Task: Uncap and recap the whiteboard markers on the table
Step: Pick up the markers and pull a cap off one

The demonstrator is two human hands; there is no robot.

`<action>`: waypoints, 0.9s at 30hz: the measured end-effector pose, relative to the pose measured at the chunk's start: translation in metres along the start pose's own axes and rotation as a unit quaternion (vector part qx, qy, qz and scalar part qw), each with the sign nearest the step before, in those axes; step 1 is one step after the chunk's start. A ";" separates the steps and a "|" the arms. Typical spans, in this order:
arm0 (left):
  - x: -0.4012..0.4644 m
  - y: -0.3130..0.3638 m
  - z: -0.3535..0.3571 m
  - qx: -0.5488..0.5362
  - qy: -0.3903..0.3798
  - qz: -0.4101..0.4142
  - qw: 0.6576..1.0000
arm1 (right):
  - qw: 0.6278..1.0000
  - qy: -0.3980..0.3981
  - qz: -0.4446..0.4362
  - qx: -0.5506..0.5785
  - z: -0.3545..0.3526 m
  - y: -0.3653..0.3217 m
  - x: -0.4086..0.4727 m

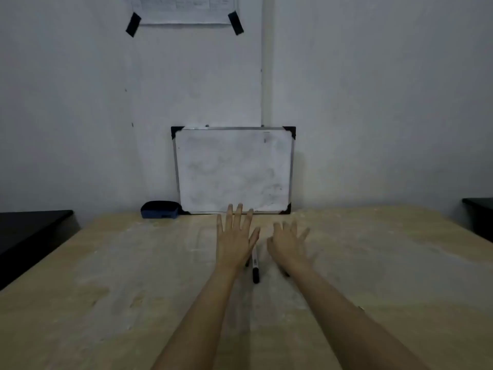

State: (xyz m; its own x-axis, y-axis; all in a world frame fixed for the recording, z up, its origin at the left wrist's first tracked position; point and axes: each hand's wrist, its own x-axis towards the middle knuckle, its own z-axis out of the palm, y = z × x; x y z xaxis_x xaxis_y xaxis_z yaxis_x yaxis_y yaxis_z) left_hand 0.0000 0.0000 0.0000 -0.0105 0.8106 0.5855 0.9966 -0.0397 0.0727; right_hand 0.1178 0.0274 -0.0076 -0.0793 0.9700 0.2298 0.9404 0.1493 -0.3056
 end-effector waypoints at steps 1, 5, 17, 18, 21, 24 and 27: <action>-0.004 0.000 0.003 -0.010 0.009 0.004 1.000 | 0.999 -0.038 0.038 -0.011 0.003 0.006 -0.006; -0.021 0.002 0.006 0.003 -0.037 0.012 0.999 | 0.992 -0.091 0.064 -0.056 0.025 0.024 -0.024; -0.066 0.024 0.010 -0.309 -0.004 -0.064 0.949 | 0.994 0.042 0.055 -0.084 0.004 0.066 -0.043; -0.070 0.026 0.010 -0.319 -0.010 -0.076 0.945 | 0.997 0.053 0.039 -0.050 0.004 0.069 -0.045; -0.077 0.030 0.015 -0.352 -0.022 -0.099 0.931 | 0.997 0.055 0.005 0.062 0.009 0.069 -0.053; -0.079 0.031 0.016 -0.409 -0.027 -0.102 0.907 | 0.994 0.026 -0.004 0.107 0.013 0.061 -0.061; -0.077 0.026 0.018 -0.400 -0.013 -0.112 0.910 | 0.994 -0.014 -0.019 0.111 0.017 0.056 -0.063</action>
State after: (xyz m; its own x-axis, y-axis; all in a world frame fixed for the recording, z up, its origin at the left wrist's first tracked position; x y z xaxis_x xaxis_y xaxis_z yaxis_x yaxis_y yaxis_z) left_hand 0.0277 -0.0535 -0.0576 -0.1939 0.8634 0.4659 0.5907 -0.2764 0.7581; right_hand 0.1697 -0.0223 -0.0546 -0.1242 0.9674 0.2207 0.8404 0.2208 -0.4950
